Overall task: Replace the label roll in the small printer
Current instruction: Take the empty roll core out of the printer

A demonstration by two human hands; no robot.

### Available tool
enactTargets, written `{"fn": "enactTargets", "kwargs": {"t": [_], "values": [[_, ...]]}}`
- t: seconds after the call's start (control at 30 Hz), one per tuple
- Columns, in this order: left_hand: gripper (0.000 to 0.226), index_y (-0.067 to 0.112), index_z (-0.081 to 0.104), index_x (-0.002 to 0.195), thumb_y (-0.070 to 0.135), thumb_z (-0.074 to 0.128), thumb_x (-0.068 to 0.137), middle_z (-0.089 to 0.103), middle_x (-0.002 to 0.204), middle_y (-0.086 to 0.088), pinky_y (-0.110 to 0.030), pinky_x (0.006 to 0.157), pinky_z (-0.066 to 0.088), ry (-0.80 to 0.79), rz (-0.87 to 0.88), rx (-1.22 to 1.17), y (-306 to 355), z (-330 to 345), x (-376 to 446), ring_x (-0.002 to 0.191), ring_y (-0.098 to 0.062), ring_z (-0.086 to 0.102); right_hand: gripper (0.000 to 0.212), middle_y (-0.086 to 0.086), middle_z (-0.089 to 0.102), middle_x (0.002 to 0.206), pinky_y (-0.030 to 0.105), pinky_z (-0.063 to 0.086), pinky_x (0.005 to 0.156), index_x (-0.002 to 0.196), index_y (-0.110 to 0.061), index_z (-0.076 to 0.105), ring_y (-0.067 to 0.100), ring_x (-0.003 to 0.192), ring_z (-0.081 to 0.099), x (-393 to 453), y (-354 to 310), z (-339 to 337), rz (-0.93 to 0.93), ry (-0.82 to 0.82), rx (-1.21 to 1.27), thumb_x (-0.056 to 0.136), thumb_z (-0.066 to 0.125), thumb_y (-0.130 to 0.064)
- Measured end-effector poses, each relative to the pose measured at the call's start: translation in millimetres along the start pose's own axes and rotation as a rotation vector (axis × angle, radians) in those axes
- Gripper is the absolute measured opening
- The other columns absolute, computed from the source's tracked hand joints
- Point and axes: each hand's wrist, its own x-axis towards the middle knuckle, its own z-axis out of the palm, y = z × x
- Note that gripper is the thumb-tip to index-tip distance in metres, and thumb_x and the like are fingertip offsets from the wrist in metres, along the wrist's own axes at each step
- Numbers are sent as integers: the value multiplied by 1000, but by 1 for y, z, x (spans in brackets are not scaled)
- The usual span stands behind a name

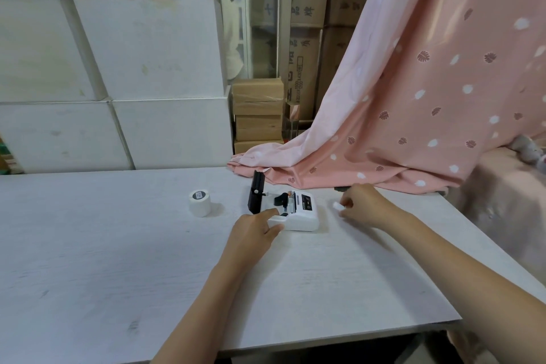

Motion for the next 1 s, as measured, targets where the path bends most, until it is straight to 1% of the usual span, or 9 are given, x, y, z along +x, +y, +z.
{"fn": "enactTargets", "kwargs": {"t": [0.1, 0.27, 0.3, 0.33, 0.37, 0.43, 0.57, 0.8, 1.0], "values": [[30, 20, 69, 120, 28, 69, 91, 51, 47, 3, -32, 70, 50, -3, 12, 23, 1, 0, 0, 63, -25, 60, 47, 7, 37, 63, 33, 17, 55, 57, -10, 36, 27, 66, 35, -4, 14, 14, -1, 23, 22, 89, 70, -19], [37, 26, 62, 129, 32, 65, 93, 52, 49, 6, -36, 68, 52, -11, 17, 73, 1, 1, -2, 62, -21, 61, 35, 9, 58, 82, 34, 34, 62, 71, -13, 55, 27, 81, 51, -8, 8, 16, 50, 41, 65, 93, 73, -34], [39, 28, 61, 131, 33, 65, 93, 53, 50, 6, -37, 68, 52, -14, 15, 79, 1, 1, -3, 63, -20, 61, 24, 11, 66, 105, 35, 44, 73, 93, -13, 67, 29, 95, 59, -10, 2, 15, 24, 67, 90, 95, 72, -37], [40, 29, 60, 132, 34, 64, 93, 53, 51, 7, -37, 68, 52, -16, 13, 79, 1, 0, -3, 63, -20, 61, 40, 11, 64, 129, 36, 50, 88, 125, -12, 67, 29, 114, 61, -11, -7, 15, 9, 98, 142, 96, 71, -39], [40, 29, 59, 132, 34, 65, 93, 53, 51, 7, -37, 68, 52, -18, 13, 78, 1, 0, -3, 63, -19, 61, 62, 10, 57, 145, 34, 50, 97, 149, -12, 53, 26, 129, 58, -13, -17, 15, -7, 124, 227, 97, 70, -41], [38, 29, 60, 130, 33, 65, 93, 49, 48, 8, -37, 65, 52, -16, 23, 87, 1, -1, -3, 58, -17, 57, 89, 6, 47, 160, 33, 46, 109, 164, -16, 32, 23, 140, 51, -18, -41, 13, -41, 79, 365, 92, 75, -47], [30, 28, 62, 121, 29, 67, 91, 43, 45, 5, -37, 59, 49, 20, 61, 141, 3, -2, -7, 52, -20, 52, 119, 1, 26, 174, 32, 31, 123, 170, -24, 5, 22, 157, 32, -14, -63, 15, -132, -133, 259, 83, 85, -43], [25, 27, 49, 119, 27, 56, 95, 47, 53, 5, -39, 60, 50, 18, 57, 217, 6, -3, -9, 61, -24, 56, 103, 4, 47, 148, 38, 45, 112, 153, -18, 44, 25, 138, 47, -13, -74, 32, 10, -35, 278, 67, 84, -59], [15, 21, 51, 113, 22, 52, 98, 68, 81, -3, -42, 73, 51, 41, 30, 46, 6, -4, -9, 76, -22, 61, 110, 8, 40, 151, 38, 34, 116, 157, -12, 32, 28, 143, 35, -42, -86, 64, 87, 129, 274, 73, 76, -68]]}}
